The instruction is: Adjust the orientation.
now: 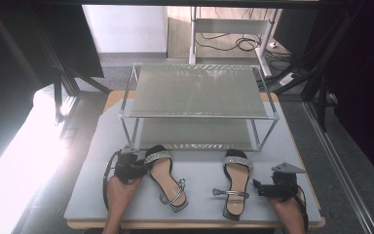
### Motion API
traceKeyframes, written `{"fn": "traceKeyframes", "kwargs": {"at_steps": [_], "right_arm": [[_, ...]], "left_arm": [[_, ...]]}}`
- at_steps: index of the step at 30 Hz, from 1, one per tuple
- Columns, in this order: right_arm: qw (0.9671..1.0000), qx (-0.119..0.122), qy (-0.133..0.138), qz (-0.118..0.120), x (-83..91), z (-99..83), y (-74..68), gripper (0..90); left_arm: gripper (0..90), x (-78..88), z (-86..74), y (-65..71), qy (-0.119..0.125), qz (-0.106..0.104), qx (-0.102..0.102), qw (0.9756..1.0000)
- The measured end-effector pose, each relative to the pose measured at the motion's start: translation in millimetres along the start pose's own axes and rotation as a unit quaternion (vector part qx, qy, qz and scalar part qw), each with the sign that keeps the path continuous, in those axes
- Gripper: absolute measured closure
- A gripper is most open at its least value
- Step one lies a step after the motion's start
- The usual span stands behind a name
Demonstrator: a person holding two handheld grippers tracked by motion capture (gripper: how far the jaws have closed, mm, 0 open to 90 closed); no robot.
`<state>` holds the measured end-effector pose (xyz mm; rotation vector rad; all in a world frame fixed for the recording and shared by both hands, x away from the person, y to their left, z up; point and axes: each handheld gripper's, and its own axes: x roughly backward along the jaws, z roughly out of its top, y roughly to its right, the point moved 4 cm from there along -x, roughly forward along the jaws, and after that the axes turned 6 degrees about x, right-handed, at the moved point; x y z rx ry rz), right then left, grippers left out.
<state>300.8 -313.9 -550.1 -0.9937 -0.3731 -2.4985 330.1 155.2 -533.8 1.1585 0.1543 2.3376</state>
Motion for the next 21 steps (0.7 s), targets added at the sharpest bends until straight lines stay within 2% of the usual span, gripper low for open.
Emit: {"fn": "traceKeyframes", "kwargs": {"at_steps": [4, 6, 7, 12, 13, 14, 15, 16, 17, 18, 20, 21], "right_arm": [[1.0000, 0.000, 0.000, 0.000, 0.0, 0.0, 0.0, 2.8], [1.0000, 0.000, 0.000, 0.000, 0.0, 0.0, 0.0, 2.8], [1.0000, 0.000, 0.000, 0.000, 0.0, 0.0, 0.0, 2.8], [1.0000, 0.000, 0.000, 0.000, 0.0, 0.0, 0.0, 2.8], [1.0000, 0.000, 0.000, 0.000, 0.0, 0.0, 0.0, 2.8], [1.0000, 0.000, 0.000, 0.000, 0.0, 0.0, 0.0, 2.8], [1.0000, 0.000, 0.000, 0.000, 0.0, 0.0, 0.0, 2.8], [1.0000, 0.000, 0.000, 0.000, 0.0, 0.0, 0.0, 2.8], [1.0000, 0.000, 0.000, 0.000, 0.0, 0.0, 0.0, 2.8], [1.0000, 0.000, 0.000, 0.000, 0.0, 0.0, 0.0, 2.8], [1.0000, 0.000, 0.000, 0.000, 0.0, 0.0, 0.0, 2.8], [1.0000, 0.000, 0.000, 0.000, 0.0, 0.0, 0.0, 2.8]], "left_arm": [[68.1, 0.7, 3.2, -3.3, -0.009, -0.009, -0.010, 0.9999], [68.8, 1.6, 6.0, -6.0, -0.015, -0.010, -0.022, 0.9996], [69.6, 2.5, 9.2, -8.8, -0.021, -0.012, -0.036, 0.9991], [71.6, 3.4, 14.8, -13.4, -0.034, -0.022, -0.053, 0.9978], [72.4, 1.3, 17.6, -14.2, -0.041, -0.033, -0.063, 0.9967], [72.7, 1.3, 17.6, -14.2, -0.041, -0.033, -0.063, 0.9967], [73.0, -3.2, 20.2, -13.5, -0.049, -0.056, -0.075, 0.9945], [73.1, -5.7, 21.5, -13.4, -0.054, -0.067, -0.085, 0.9927], [73.2, -5.7, 21.5, -13.4, -0.054, -0.067, -0.085, 0.9927], [73.2, -8.0, 22.8, -12.9, -0.056, -0.076, -0.092, 0.9913], [72.8, -10.7, 24.9, -12.3, -0.055, -0.080, -0.088, 0.9913], [72.3, -12.5, 25.2, -10.5, -0.045, -0.073, -0.076, 0.9934]]}}
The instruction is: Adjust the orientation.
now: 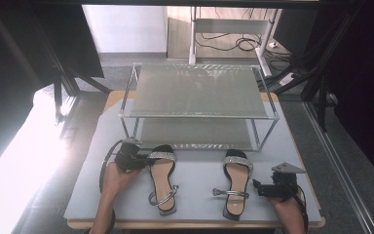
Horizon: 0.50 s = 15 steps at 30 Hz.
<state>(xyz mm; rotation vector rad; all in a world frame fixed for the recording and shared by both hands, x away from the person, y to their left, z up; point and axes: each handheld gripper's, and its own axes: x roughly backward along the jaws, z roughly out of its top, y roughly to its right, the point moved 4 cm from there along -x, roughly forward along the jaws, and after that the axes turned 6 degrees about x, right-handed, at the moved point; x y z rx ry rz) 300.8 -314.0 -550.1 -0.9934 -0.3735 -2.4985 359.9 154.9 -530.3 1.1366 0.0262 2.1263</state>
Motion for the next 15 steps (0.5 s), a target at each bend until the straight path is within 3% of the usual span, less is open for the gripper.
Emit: {"fn": "traceKeyframes", "kwargs": {"at_steps": [2, 4, 5, 7, 8, 12, 15], "right_arm": [[1.0000, 0.000, 0.000, 0.000, 0.0, 0.0, 0.0, 2.8], [1.0000, 0.000, 0.000, 0.000, 0.0, 0.0, 0.0, 2.8], [1.0000, 0.000, 0.000, 0.000, 0.0, 0.0, -0.1, 2.8], [1.0000, 0.000, 0.000, 0.000, 0.0, 0.0, 0.0, 2.8], [1.0000, 0.000, 0.000, 0.000, 0.0, 0.0, 0.0, 2.8], [1.0000, 0.000, 0.000, 0.000, 0.0, 0.0, -0.1, 2.8], [1.0000, -0.001, 0.000, 0.000, 0.0, 0.0, -0.1, 2.8]], "left_arm": [[70.6, -0.5, -0.3, 1.0, 0.005, 0.008, 0.007, 0.9999], [67.7, -2.1, -3.6, 5.4, 0.032, 0.048, 0.048, 0.9972], [66.4, -2.1, -3.6, 5.4, 0.032, 0.048, 0.048, 0.9972], [63.0, -4.0, -7.5, 10.3, 0.056, 0.082, 0.078, 0.9920], [61.7, -4.0, -7.5, 10.3, 0.056, 0.082, 0.078, 0.9920], [62.1, -10.6, -7.9, 15.4, 0.078, 0.094, 0.104, 0.9871], [64.0, -10.8, -8.4, 15.8, 0.081, 0.095, 0.109, 0.9861]]}}
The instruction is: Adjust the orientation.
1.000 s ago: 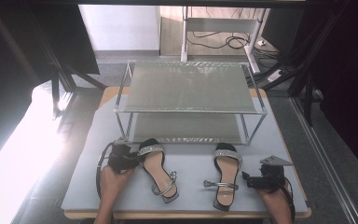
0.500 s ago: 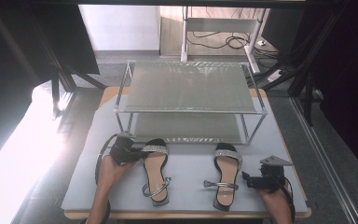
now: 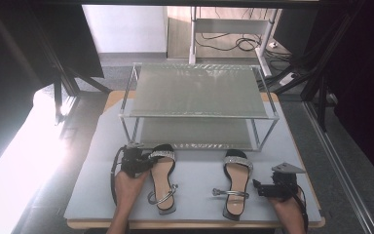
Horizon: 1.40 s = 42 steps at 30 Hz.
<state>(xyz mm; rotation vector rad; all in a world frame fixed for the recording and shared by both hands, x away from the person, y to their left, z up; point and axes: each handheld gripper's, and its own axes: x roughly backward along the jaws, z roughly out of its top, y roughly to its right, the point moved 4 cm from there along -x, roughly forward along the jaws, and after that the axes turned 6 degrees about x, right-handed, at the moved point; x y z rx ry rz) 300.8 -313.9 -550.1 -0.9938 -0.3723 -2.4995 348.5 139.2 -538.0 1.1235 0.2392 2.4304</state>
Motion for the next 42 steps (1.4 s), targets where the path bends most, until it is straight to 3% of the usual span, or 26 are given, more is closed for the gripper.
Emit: {"fn": "traceKeyframes", "kwargs": {"at_steps": [3, 6, 9, 12, 18, 24, 39, 42], "right_arm": [[1.0000, 0.000, 0.000, 0.000, 0.0, 0.0, 0.0, 2.8], [1.0000, 0.000, 0.000, 0.000, 0.0, 0.0, 0.0, 2.8], [1.0000, 0.000, 0.000, 0.000, 0.0, 0.0, 0.0, 2.8], [1.0000, 0.001, 0.000, 0.000, 0.0, 0.0, 0.0, 2.8], [1.0000, 0.001, 0.000, 0.000, 0.0, 0.0, 0.0, 2.8], [1.0000, 0.001, 0.000, 0.000, 0.1, -0.1, 0.0, 2.8], [1.0000, 0.001, 0.000, 0.000, 0.1, -0.1, 0.0, 2.8], [1.0000, 0.001, 0.000, 0.000, 0.1, -0.1, -0.1, 2.9]], "left_arm": [[68.4, 2.1, 0.5, -3.0, -0.003, -0.005, 0.003, 1.0000], [71.3, 3.2, 3.6, -3.4, -0.016, -0.007, -0.007, 0.9998], [72.2, 4.0, 5.1, -3.0, -0.020, -0.011, -0.007, 0.9997], [73.0, 8.8, 9.7, -1.9, -0.018, -0.030, -0.001, 0.9994], [73.5, 21.1, 18.6, 1.5, -0.028, -0.032, -0.009, 0.9991], [73.6, 30.2, 26.7, 5.5, -0.038, -0.049, -0.004, 0.9981], [73.5, 54.0, 47.3, 21.7, -0.065, -0.072, -0.028, 0.9949], [73.5, 61.1, 54.2, 25.9, -0.072, -0.083, -0.038, 0.9932]]}}
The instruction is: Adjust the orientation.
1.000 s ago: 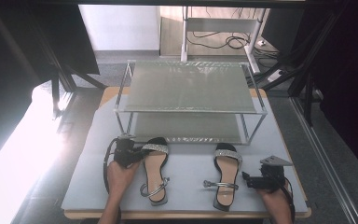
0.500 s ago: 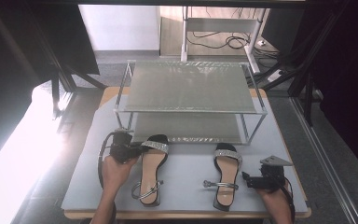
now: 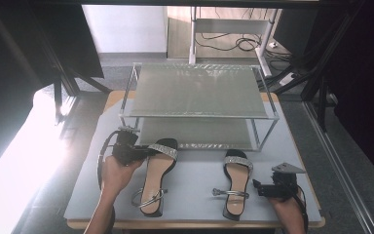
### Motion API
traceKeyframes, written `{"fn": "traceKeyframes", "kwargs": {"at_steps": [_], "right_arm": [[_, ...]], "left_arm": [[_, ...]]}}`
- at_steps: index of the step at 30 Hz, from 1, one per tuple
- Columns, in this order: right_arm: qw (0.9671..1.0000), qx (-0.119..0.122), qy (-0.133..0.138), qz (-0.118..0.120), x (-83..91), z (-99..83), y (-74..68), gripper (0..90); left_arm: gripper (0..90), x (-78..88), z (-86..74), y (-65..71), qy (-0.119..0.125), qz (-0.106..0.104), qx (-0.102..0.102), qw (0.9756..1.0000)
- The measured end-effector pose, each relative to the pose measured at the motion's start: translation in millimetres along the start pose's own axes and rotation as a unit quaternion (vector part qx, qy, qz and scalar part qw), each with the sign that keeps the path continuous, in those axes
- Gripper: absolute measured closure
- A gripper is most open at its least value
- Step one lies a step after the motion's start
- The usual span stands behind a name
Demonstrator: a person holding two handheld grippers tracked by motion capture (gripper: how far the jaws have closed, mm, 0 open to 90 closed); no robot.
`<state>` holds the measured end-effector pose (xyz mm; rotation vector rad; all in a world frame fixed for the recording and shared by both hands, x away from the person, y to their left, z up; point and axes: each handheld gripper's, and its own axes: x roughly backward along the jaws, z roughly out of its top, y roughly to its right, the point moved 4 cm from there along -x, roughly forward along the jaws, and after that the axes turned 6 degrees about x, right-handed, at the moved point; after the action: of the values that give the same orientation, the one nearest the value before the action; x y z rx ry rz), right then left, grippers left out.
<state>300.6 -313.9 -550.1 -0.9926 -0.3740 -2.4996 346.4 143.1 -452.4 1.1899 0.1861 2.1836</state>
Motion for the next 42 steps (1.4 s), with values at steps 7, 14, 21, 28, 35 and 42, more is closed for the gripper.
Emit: {"fn": "traceKeyframes", "kwargs": {"at_steps": [7, 14, 21, 28, 35, 42], "right_arm": [[1.0000, 0.000, 0.000, 0.000, 0.0, 0.0, -0.1, 2.9], [1.0000, 0.000, 0.000, 0.000, 0.0, 0.0, 0.0, 2.9], [1.0000, 0.000, 0.000, 0.000, 0.0, -0.1, 0.0, 2.9], [1.0000, 0.000, 0.000, 0.000, 0.1, -0.1, 0.0, 2.9], [1.0000, 0.000, 0.000, 0.000, 0.0, 0.0, 0.0, 2.9], [1.0000, 0.000, 0.000, 0.000, 0.0, 0.0, 0.0, 2.9]], "left_arm": [[73.5, 9.4, 9.8, 6.7, -0.011, -0.018, -0.008, 0.9997], [73.4, 22.1, 21.3, 14.5, -0.024, -0.022, -0.021, 0.9993], [73.5, 34.7, 34.0, 21.8, -0.028, -0.037, -0.027, 0.9985], [73.5, 49.3, 47.6, 32.3, -0.019, -0.064, -0.031, 0.9973], [73.4, 60.6, 59.0, 39.6, -0.011, -0.056, -0.034, 0.9978], [73.5, 72.1, 78.2, 40.1, -0.002, -0.040, -0.022, 0.9990]]}}
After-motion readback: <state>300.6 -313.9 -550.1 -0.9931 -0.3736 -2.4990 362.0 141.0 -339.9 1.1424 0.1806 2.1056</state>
